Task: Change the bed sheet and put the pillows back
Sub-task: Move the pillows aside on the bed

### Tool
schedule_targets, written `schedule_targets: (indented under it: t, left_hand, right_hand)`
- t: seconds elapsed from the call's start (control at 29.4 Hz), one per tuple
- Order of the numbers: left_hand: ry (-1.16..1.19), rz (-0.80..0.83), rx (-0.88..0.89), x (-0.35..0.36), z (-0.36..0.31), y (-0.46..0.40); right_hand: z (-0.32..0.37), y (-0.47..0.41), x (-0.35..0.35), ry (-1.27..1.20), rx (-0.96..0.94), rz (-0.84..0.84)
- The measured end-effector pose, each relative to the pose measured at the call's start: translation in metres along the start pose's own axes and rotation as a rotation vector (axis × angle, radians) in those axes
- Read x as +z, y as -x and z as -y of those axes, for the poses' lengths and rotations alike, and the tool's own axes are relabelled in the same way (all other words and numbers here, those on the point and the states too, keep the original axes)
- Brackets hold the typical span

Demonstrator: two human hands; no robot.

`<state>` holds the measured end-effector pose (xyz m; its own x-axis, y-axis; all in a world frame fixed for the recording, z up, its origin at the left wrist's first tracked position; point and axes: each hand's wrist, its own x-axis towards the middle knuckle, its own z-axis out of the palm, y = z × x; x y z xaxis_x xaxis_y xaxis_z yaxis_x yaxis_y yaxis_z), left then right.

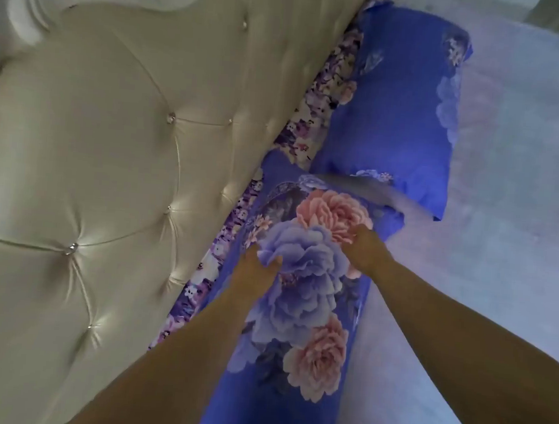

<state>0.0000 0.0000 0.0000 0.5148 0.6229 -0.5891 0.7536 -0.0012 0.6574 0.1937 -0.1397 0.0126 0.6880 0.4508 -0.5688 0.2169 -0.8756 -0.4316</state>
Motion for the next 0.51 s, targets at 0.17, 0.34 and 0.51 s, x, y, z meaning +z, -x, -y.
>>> schedule_targets:
  t: [0.17,0.34,0.51]
  left_hand:
    - [-0.225,0.041,-0.117,0.014,0.011,-0.045]
    - [0.0,-0.012,-0.086,0.021,0.051,-0.049]
    - [0.005,-0.195,-0.29,0.019,0.081,-0.014]
  right_hand:
    - [-0.004,-0.034,0.033,-0.204,0.199,-0.033]
    - [-0.046,0.01,0.115,-0.714,0.519,-0.051]
    - [-0.072,0.087,0.182,-1.078,0.808,-0.078]
